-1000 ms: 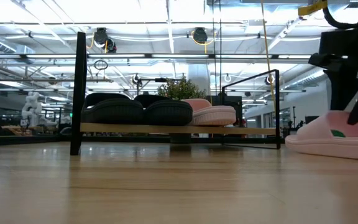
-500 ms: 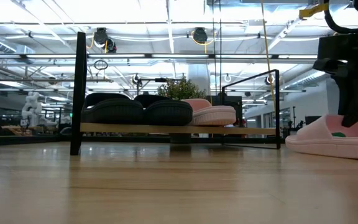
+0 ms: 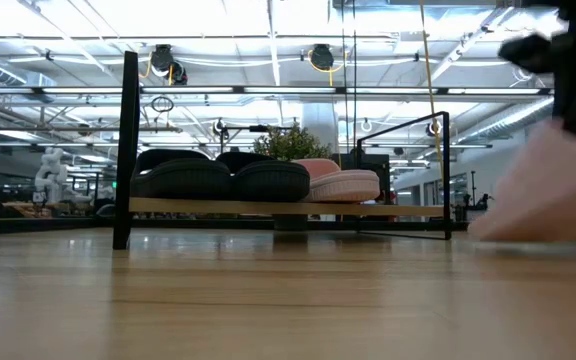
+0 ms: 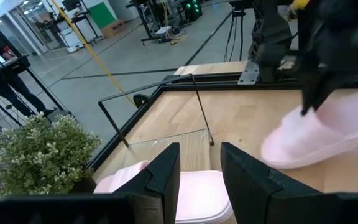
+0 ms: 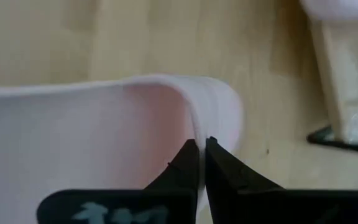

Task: Pick and place slides into the shelf
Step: Put the right pair pink slides on the shelf

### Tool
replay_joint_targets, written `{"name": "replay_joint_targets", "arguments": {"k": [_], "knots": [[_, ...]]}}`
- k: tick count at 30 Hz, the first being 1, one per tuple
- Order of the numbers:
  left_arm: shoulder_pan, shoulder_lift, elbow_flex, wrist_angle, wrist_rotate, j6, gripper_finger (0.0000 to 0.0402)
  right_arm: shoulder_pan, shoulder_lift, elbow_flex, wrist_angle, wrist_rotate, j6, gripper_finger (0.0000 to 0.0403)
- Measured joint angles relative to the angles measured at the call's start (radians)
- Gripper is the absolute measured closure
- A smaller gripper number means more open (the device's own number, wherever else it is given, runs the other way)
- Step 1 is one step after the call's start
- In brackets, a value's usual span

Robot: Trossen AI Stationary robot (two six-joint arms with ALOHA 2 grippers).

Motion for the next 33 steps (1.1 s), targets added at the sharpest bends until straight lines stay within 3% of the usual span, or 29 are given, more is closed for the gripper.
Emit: {"name": "replay_joint_targets", "arguments": {"k": [7, 14, 25, 33], "knots": [[0.000, 0.000, 0.000, 0.000, 0.000, 0.023, 0.0282, 0.038, 0.000, 0.186, -0.106, 0.171, -0.100, 0.0402], [0.000, 0.000, 0.000, 0.000, -0.031, 0.078, 0.0282, -0.043, -0.001, 0.287, -0.096, 0.326, -0.359, 0.0402], [0.001, 0.000, 0.000, 0.001, -0.334, 0.246, 0.0282, -0.314, -0.001, 0.290, 0.092, 0.328, -0.743, 0.0402], [0.039, 0.000, 0.000, 0.000, -0.405, 0.361, 0.0282, -0.477, -0.001, 0.290, 0.182, 0.201, -0.882, 0.0403]]}}
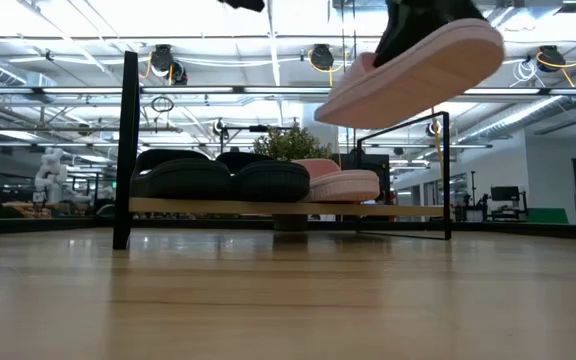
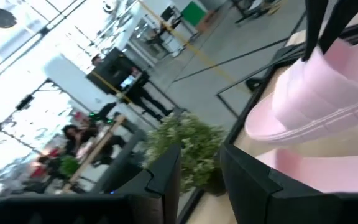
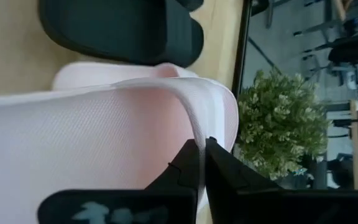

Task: Pick and place slides into the shelf
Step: Put the right pair pink slides on the shelf

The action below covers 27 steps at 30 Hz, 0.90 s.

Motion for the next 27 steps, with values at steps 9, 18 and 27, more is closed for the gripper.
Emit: {"name": "replay_joint_targets", "arguments": {"k": [9, 18, 27], "knots": [[0.093, -0.020, 0.000, -0.059, -0.044, 0.014, 0.0282, -0.137, 0.000, 0.000, 0.029, -0.160, -0.057, 0.0403], [0.176, -0.068, 0.001, -0.229, 0.024, -0.152, 0.0282, -0.207, 0.000, 0.000, -0.005, -0.223, -0.071, 0.0403], [0.227, -0.069, 0.000, -0.269, 0.093, -0.205, 0.0282, -0.300, -0.003, -0.136, 0.079, -0.302, -0.094, 0.0403]]}}
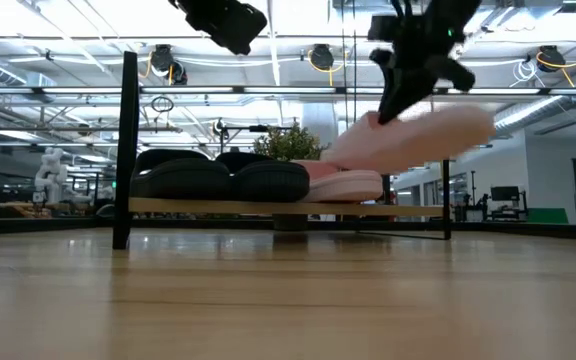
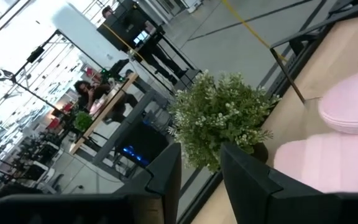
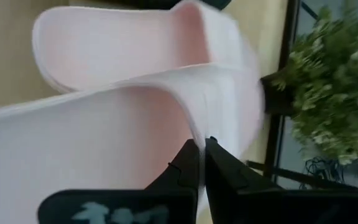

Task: Pick and place slides into the shelf
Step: Put the right pair pink slides on the shelf

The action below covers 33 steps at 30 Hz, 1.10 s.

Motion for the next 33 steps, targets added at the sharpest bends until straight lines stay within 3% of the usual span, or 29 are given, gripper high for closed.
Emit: {"name": "replay_joint_targets", "arguments": {"k": [6, 14, 20, 33], "knots": [[0.020, 0.000, 0.000, -0.001, 0.000, 0.004, 0.0282, -0.025, 0.002, -0.106, 0.115, 0.007, -0.044, 0.0403], [0.042, 0.000, 0.000, 0.001, 0.079, -0.003, 0.0282, 0.012, -0.020, -0.098, 0.127, 0.016, -0.050, 0.0403], [0.043, 0.000, 0.000, 0.001, 0.084, -0.007, 0.0282, 0.037, -0.076, -0.089, 0.133, 0.061, -0.068, 0.0403], [0.043, 0.000, 0.000, 0.005, 0.085, -0.014, 0.0282, -0.025, -0.097, -0.087, 0.194, 0.087, -0.092, 0.0403]]}}
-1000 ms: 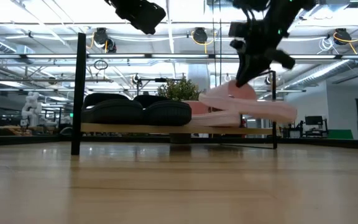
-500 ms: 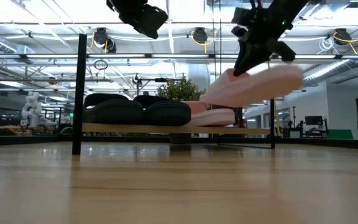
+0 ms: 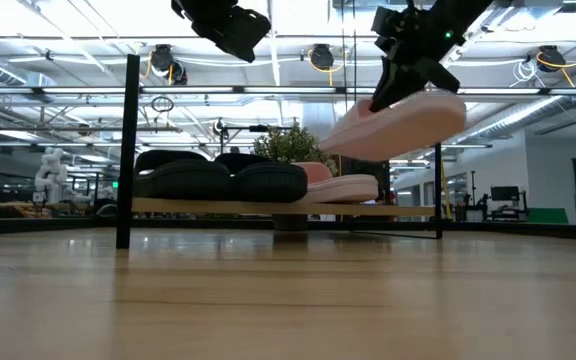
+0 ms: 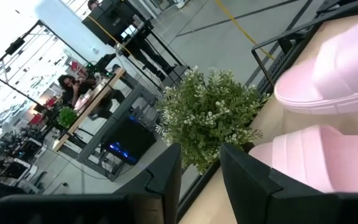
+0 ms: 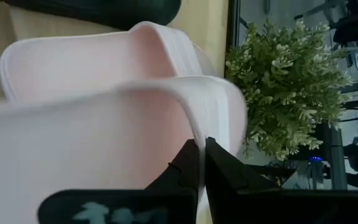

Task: Pick and place slides into the shelf
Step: Put the right pair pink slides on the shelf

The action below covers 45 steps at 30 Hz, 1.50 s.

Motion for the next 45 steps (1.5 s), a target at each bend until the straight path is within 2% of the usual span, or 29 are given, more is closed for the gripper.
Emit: {"name": "replay_joint_targets", "arguments": {"k": [10, 15, 24, 28, 35, 42, 45], "knots": [[0.000, 0.000, 0.000, 0.000, 0.000, 0.010, 0.0282, -0.046, 0.014, 0.000, 0.010, -0.006, -0.005, 0.0403], [0.000, 0.000, 0.000, 0.000, 0.000, 0.011, 0.0282, -0.085, 0.040, 0.000, 0.020, -0.086, 0.011, 0.0403], [0.000, 0.000, 0.000, 0.000, 0.000, 0.015, 0.0282, -0.113, 0.085, 0.000, 0.057, -0.084, -0.002, 0.0403], [0.000, 0.000, 0.000, 0.000, 0.002, 0.013, 0.0282, -0.115, 0.087, 0.000, 0.066, -0.075, -0.005, 0.0403], [0.000, 0.000, 0.000, 0.001, 0.069, 0.015, 0.0282, -0.115, 0.086, 0.000, 0.095, -0.051, -0.007, 0.0403], [0.000, 0.000, 0.000, 0.002, 0.071, 0.015, 0.0282, -0.117, 0.087, 0.000, 0.096, 0.030, 0.003, 0.0403], [0.000, 0.000, 0.000, 0.002, 0.071, 0.015, 0.0282, -0.117, 0.087, 0.000, 0.099, 0.027, 0.012, 0.0403]]}}
